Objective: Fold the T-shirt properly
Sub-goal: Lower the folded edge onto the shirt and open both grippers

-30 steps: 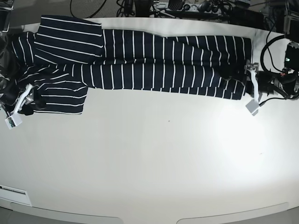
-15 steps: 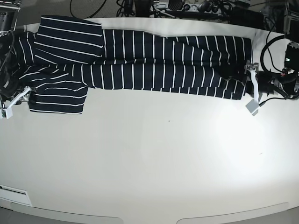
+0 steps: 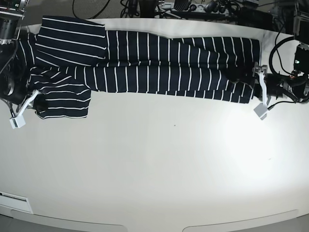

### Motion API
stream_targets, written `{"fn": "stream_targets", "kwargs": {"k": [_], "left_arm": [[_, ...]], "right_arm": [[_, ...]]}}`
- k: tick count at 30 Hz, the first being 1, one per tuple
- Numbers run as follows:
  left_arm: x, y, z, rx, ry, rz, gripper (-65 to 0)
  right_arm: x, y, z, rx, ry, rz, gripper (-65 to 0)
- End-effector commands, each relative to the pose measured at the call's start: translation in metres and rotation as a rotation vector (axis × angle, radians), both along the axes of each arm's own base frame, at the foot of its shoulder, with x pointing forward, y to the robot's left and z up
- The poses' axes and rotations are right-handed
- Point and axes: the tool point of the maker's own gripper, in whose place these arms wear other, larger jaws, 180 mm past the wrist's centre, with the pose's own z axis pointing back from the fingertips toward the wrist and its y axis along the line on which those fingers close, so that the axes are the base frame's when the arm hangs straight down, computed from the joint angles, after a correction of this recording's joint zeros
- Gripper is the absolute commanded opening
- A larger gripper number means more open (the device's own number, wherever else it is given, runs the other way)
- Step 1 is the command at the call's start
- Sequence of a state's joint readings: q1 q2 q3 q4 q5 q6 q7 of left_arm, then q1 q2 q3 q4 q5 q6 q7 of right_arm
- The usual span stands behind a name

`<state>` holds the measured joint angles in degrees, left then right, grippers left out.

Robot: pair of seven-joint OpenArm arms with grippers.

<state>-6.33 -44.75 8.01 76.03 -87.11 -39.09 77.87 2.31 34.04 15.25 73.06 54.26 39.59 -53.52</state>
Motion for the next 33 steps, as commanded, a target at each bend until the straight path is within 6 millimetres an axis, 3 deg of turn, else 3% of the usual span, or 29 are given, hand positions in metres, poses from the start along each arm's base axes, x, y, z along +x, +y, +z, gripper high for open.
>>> {"fn": "stream_targets", "kwargs": {"k": [1, 4, 8, 15, 22, 28, 33], "left_arm": [[-0.006, 0.015, -0.004, 0.074, 0.024, -0.024, -19.5], [-0.006, 0.015, -0.004, 0.073, 0.014, -0.036, -19.5], [-0.006, 0.014, -0.004, 0.072, 0.012, -0.038, -19.5], [-0.006, 0.014, -0.004, 0.072, 0.013, -0.038, -19.5], [-0.006, 0.015, -0.004, 0.073, 0.012, -0.038, -19.5], [-0.006, 0.014, -0.004, 0.072, 0.012, -0.038, -19.5], [-0.006, 0.014, -0.004, 0.072, 0.012, -0.038, -19.5]], "right_arm": [[0.018, -0.005, 0.034, 0.013, -0.088, 0.012, -65.0], [0.016, 0.015, 0.061, 0.120, -0.102, 0.081, -65.0], [-0.002, 0.038, 0.089, 0.197, -0.080, 0.222, -65.0], [-0.049, 0.049, 0.076, 0.079, 0.050, 0.370, -65.0], [-0.084, 0.069, 0.080, 0.020, 0.048, 0.464, -65.0], [-0.105, 0.056, 0.103, -0.070, -0.010, 0.435, -65.0], [-0.135, 0.051, 0.094, -0.086, 0.062, 0.430, -65.0]]}}
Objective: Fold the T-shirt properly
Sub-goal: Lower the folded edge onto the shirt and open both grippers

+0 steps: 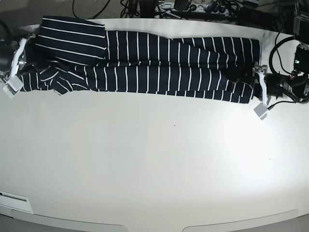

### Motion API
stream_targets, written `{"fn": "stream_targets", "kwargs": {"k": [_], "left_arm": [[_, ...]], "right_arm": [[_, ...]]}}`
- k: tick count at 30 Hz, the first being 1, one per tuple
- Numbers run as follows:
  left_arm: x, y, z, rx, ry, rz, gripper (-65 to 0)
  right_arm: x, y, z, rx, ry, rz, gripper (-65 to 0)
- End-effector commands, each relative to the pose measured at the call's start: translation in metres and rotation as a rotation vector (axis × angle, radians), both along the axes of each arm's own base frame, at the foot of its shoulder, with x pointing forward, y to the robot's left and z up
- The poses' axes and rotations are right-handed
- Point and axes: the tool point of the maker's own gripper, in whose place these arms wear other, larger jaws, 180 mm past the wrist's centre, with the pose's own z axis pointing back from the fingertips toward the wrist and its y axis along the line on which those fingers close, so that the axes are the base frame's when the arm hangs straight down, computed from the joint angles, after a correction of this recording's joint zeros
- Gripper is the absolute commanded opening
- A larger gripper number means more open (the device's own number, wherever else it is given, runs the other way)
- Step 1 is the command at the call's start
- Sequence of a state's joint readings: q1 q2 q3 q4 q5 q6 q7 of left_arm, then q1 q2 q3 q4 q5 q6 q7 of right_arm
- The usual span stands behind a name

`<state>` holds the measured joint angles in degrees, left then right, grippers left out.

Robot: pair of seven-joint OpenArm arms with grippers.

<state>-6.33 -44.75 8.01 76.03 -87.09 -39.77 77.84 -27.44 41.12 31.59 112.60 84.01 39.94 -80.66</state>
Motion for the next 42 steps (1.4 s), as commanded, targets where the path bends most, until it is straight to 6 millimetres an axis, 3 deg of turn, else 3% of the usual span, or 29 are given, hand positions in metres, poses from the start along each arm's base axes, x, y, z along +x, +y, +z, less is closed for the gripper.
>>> {"fn": "stream_targets", "kwargs": {"k": [1, 5, 11, 18, 22, 23, 26, 27, 31, 33, 37, 39, 40, 42], "left_arm": [[-0.006, 0.015, -0.004, 0.074, 0.019, -0.029, -19.5], [-0.006, 0.015, -0.004, 0.074, 0.020, -0.029, -19.5], [-0.006, 0.015, -0.004, 0.074, 0.019, -0.029, -19.5], [-0.006, 0.015, -0.004, 0.074, 0.020, -0.029, -19.5], [-0.006, 0.015, -0.004, 0.074, 0.020, -0.029, -19.5], [-0.006, 0.015, -0.004, 0.074, 0.020, -0.029, -19.5], [-0.006, 0.015, -0.004, 0.074, 0.020, -0.029, -19.5], [-0.006, 0.015, -0.004, 0.074, 0.020, -0.029, -19.5], [-0.006, 0.015, -0.004, 0.074, 0.020, -0.029, -19.5], [-0.006, 0.015, -0.004, 0.074, 0.020, -0.029, -19.5], [-0.006, 0.015, -0.004, 0.074, 0.020, -0.029, -19.5], [-0.006, 0.015, -0.004, 0.074, 0.020, -0.029, -19.5], [-0.006, 0.014, -0.004, 0.073, 0.020, -0.029, -19.5], [-0.006, 0.015, -0.004, 0.074, 0.020, -0.029, -19.5]], "right_arm": [[-0.001, 0.000, 0.006, -0.003, -0.011, 0.014, -65.0], [-0.016, 0.001, -0.002, -0.004, 0.040, 0.018, -65.0], [-0.021, -0.001, 0.000, -0.032, 0.052, 0.048, -65.0], [-0.017, -0.006, 0.008, -0.087, 0.041, 0.097, -65.0], [-0.019, -0.003, 0.003, -0.077, 0.043, 0.075, -65.0], [-0.019, -0.013, -0.005, -0.137, 0.046, 0.053, -65.0], [0.001, -0.020, -0.007, -0.172, -0.070, -0.031, -65.0], [0.006, -0.019, -0.005, -0.161, -0.105, -0.046, -61.4], [0.019, -0.014, 0.006, -0.139, -0.169, -0.050, -31.5], [0.025, -0.014, 0.012, -0.144, -0.191, -0.066, -28.1], [0.029, -0.015, 0.025, -0.161, -0.236, -0.068, -28.6], [0.031, -0.016, 0.030, -0.169, -0.256, -0.072, -32.9], [0.032, -0.016, 0.034, -0.167, -0.270, -0.076, -38.5], [0.033, -0.012, 0.041, -0.129, -0.287, -0.088, -59.2]]}}
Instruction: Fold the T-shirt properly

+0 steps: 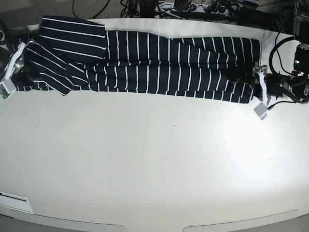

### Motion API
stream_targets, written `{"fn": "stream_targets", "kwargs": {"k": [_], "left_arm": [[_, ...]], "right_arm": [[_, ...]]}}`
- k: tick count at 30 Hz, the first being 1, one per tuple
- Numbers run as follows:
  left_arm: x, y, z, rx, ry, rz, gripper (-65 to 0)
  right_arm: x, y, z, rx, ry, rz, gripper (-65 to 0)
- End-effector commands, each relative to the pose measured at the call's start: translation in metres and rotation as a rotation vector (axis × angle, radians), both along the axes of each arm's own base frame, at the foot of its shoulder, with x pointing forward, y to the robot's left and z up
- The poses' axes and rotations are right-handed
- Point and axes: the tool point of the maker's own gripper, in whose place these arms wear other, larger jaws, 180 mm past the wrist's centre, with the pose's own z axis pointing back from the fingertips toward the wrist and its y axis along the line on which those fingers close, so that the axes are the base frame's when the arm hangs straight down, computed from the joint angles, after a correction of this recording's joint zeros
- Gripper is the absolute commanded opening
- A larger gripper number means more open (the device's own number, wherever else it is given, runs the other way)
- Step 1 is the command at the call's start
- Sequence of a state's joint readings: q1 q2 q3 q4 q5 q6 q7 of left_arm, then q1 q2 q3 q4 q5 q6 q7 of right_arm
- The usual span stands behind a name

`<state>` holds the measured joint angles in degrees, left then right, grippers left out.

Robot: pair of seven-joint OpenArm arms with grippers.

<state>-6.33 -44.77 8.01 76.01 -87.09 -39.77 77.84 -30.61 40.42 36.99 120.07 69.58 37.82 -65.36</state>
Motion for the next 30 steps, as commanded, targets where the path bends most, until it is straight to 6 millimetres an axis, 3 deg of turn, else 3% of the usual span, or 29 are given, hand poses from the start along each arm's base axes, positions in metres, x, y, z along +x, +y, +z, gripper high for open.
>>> {"fn": "stream_targets", "kwargs": {"k": [1, 6, 13, 19, 25, 30], "left_arm": [[-0.006, 0.014, -0.004, 0.073, 0.020, -0.029, -19.5], [-0.006, 0.014, -0.005, 0.073, 0.020, -0.029, -19.5], [-0.006, 0.014, -0.004, 0.073, 0.020, -0.029, -19.5], [0.006, 0.014, 0.003, 0.064, -0.017, -0.016, -19.5], [0.033, 0.022, 0.025, 0.061, -0.107, 0.026, -19.5], [0.049, 0.035, 0.043, 0.050, -0.177, 0.093, -19.5]], "right_arm": [[0.004, 0.007, 0.013, 0.040, -0.042, 0.014, -65.0], [-0.005, 0.032, 0.012, 0.202, -0.066, 0.014, -65.0], [-0.005, 0.011, -0.025, 0.183, -0.045, -0.152, -65.0], [-0.008, 0.003, -0.081, 0.181, 0.056, -0.218, -65.0], [-0.017, 0.015, -0.141, 0.145, 0.226, -0.187, -65.0], [-0.005, -0.002, -0.150, 0.050, 0.213, -0.251, -65.0]]}}
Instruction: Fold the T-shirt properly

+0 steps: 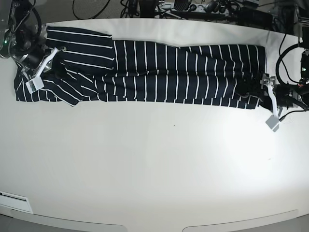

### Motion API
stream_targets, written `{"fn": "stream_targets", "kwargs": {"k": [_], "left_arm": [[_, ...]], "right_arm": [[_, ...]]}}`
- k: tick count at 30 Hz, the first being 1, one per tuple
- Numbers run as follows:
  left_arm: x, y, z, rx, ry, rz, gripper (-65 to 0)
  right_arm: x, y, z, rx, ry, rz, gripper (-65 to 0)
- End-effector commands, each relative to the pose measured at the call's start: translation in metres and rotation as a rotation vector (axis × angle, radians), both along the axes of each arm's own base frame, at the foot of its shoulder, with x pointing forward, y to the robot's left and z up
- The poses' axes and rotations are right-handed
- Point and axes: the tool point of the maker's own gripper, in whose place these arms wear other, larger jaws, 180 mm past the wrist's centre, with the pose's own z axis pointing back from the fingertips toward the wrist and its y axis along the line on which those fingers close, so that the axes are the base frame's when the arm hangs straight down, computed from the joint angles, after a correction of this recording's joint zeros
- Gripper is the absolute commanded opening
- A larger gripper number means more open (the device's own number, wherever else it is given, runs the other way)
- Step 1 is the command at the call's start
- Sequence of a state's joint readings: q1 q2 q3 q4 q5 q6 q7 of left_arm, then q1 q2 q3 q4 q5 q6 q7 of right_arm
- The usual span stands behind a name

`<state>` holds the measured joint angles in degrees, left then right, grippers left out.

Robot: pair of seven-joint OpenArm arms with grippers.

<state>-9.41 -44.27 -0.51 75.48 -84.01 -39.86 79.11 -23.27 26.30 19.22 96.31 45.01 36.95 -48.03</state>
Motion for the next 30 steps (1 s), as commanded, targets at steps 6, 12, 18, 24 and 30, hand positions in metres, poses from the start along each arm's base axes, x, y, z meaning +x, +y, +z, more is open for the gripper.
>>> {"fn": "stream_targets", "kwargs": {"k": [6, 12, 18, 24, 30], "left_arm": [[0.026, 0.028, 0.041, -0.005, -0.137, 0.092, -19.5], [0.045, 0.056, 0.078, -0.033, -0.274, 0.211, -19.5], [0.050, 0.083, 0.104, -0.043, -0.344, 0.312, -19.5], [0.049, 0.088, 0.107, -0.067, -0.351, 0.357, -19.5], [0.046, 0.090, 0.080, -0.054, -0.281, 0.439, -19.5]], "right_arm": [[0.008, -0.039, -0.004, -0.146, 0.041, -0.142, -65.0], [0.021, -0.057, 0.002, -0.184, 0.025, -0.282, -65.0], [0.047, -0.096, 0.035, -0.386, -0.088, -0.490, -65.0], [0.056, -0.106, 0.065, -0.492, -0.178, -0.534, -65.0], [0.061, -0.110, 0.090, -0.549, -0.244, -0.507, -38.3]]}}
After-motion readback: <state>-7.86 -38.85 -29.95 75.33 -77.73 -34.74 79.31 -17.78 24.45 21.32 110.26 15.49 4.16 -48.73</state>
